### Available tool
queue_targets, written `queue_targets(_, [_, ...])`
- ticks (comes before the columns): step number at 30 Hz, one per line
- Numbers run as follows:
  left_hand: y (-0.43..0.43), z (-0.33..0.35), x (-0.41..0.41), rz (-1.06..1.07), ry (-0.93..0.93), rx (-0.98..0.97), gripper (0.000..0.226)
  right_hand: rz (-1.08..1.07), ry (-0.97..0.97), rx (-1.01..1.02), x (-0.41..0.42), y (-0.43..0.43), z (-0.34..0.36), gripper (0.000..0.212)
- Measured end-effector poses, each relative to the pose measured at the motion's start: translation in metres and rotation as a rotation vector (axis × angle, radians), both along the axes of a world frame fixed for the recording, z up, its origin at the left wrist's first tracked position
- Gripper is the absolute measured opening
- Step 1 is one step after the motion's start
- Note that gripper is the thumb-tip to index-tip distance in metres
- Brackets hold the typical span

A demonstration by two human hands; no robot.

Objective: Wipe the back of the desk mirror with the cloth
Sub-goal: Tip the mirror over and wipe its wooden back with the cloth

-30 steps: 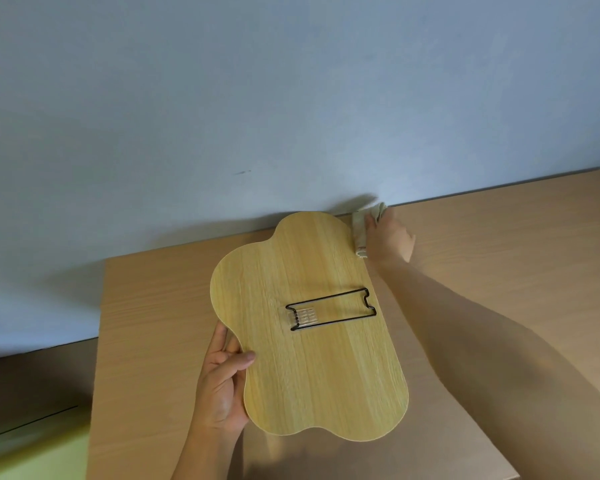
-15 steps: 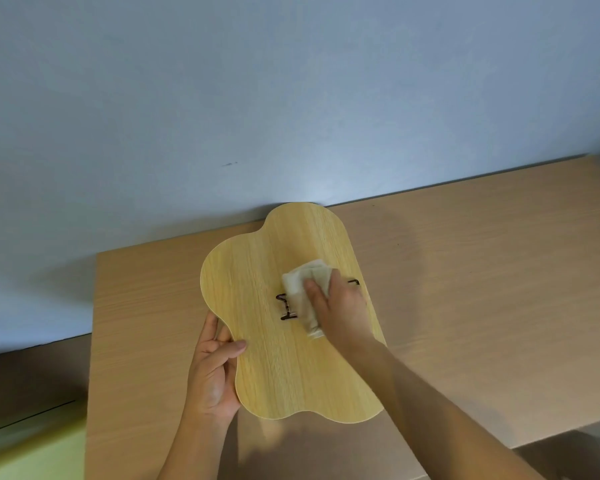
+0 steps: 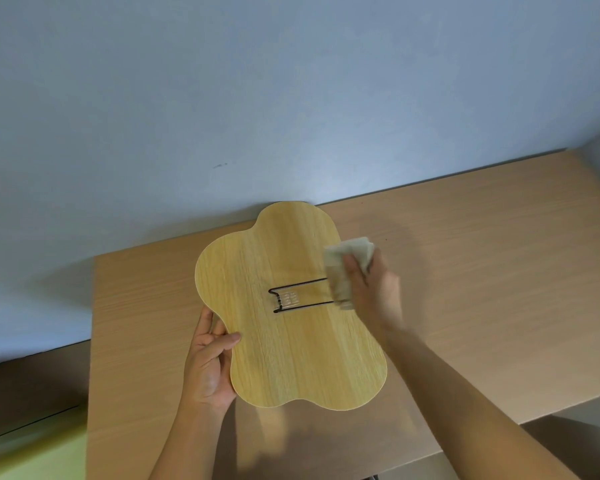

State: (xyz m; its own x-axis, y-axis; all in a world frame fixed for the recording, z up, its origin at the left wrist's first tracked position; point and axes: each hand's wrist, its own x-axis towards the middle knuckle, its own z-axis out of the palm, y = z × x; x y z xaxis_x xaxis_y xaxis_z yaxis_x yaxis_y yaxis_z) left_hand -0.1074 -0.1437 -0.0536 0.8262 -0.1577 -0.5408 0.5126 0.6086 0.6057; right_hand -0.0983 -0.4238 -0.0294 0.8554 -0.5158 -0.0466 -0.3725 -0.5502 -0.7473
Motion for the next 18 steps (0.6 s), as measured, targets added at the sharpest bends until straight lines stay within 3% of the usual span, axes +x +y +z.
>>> queue_targets(2, [0.0,0.001,0.0,0.005,0.004,-0.002,0.079,0.105,0.009,0.132,0.005,0.033,0.012,0.037])
queue_targets(6, [-0.001,0.005,0.0,0.001,-0.005,-0.015,0.08,0.269,0.071,0.045,0.005,0.072,0.007,0.036])
queue_targets(18, [-0.006,0.018,-0.001,-0.018,-0.024,0.018,0.078,0.093,0.292,-0.341,-0.013,-0.044,-0.033,0.034])
